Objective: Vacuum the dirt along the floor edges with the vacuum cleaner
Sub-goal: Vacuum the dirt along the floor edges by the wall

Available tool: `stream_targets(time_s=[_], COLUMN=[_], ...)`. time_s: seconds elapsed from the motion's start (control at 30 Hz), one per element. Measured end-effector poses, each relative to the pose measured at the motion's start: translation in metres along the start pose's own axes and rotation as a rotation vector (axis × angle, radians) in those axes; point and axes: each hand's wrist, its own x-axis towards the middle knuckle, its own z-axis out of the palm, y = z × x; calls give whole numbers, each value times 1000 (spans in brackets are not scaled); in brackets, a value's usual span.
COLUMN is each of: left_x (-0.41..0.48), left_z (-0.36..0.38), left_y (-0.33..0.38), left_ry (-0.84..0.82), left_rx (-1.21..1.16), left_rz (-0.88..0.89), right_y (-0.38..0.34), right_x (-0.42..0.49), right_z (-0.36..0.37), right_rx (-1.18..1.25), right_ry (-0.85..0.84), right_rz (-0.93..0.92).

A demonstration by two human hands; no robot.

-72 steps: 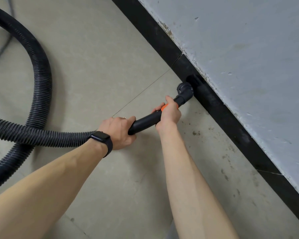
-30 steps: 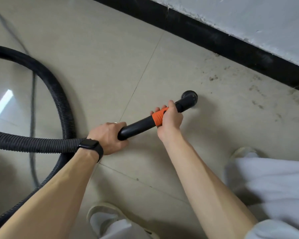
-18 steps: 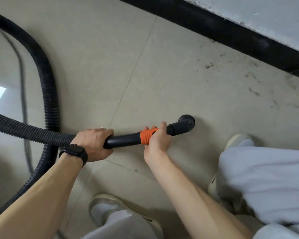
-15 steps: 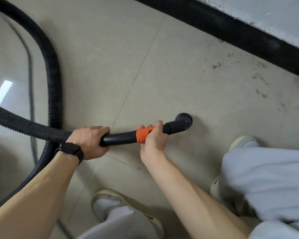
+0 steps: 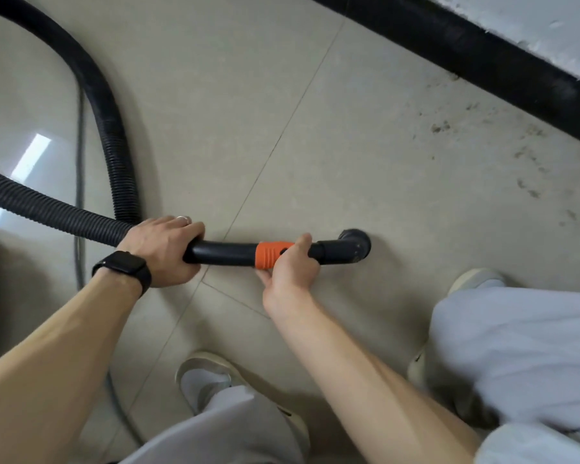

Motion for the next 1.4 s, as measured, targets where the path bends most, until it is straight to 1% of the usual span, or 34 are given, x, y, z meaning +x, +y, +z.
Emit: stream_targets(time_s=[0.07, 0.17, 0.3, 0.4, 0.5, 0.63, 0.73, 0.87, 0.97, 1.03, 1.13, 1.27, 1.4], left_x=[15, 24, 7, -3, 7, 44, 77, 114, 134, 139, 131, 113, 109], left_z=[2, 3, 4, 3, 2, 1, 1, 2, 4, 6, 10, 12, 7], left_y=[14, 20, 0, -10, -5, 29, 67, 123, 156, 163, 152, 126, 119], left_ry=[-37, -105, -84, -65, -53, -22, -15, -63, -88, -107, -118, -99, -78], left_rx=[-16, 17, 75, 73, 35, -43, -77, -115, -164, -198, -243, -264, -247], left_rz=[25, 74, 78, 24, -73, -148, -142, -80, -75, -98, -163, -278, -304], right_y=[-13, -14, 13, 23, 10, -44, -92, -149, -181, -188, -178, -154, -152], right_x=[5, 5, -3, -1, 11, 38, 55, 72, 80, 83, 82, 79, 78], right_z=[-3, -14, -22, -13, -3, 16, 21, 8, 0, 0, 6, 19, 27], right_rx=[24, 88, 49, -2, -114, -27, 110, 121, 120, 83, 33, -13, -52], right_ry=[5, 37, 28, -4, -26, -47, -55, -10, 12, 9, -26, -117, -203], right_rz=[-28, 1, 138, 165, 87, -124, -251, -352, -372, -382, -368, -333, -324])
